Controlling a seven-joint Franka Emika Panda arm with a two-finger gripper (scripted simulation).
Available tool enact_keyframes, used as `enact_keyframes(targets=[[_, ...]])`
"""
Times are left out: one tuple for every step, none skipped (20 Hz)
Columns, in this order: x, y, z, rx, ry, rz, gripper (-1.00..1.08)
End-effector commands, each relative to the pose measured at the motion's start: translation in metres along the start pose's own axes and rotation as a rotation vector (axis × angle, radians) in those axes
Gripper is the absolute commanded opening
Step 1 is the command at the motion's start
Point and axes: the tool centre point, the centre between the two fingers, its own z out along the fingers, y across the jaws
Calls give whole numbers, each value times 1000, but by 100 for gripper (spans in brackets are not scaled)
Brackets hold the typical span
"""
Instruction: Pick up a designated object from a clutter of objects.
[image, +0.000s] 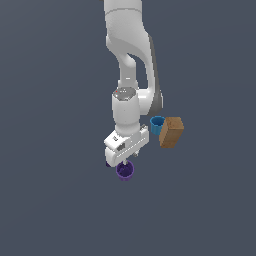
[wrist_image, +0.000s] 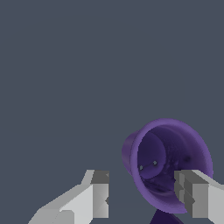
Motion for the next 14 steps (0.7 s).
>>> enact_keyframes(targets=[[0,0,1,-2,3,-5,28],[0,0,1,-1,1,-2,28],[0,0,1,-1,1,-2,28],[0,0,2,-1,1,-2,28],[0,0,3,-1,1,-2,28],[0,0,5,-1,1,-2,28],[0,0,8,-1,1,-3,28],[0,0,11,-1,1,-3,28],[0,0,14,-1,2,-4,28],[-1,0,18,-1,2,-4,28],[0,0,21,-2,2,-4,28],[-1,0,24,-2,2,-4,28],[-1,0,26,-2,2,-4,28],[-1,0,27,-2,2,-5,28]])
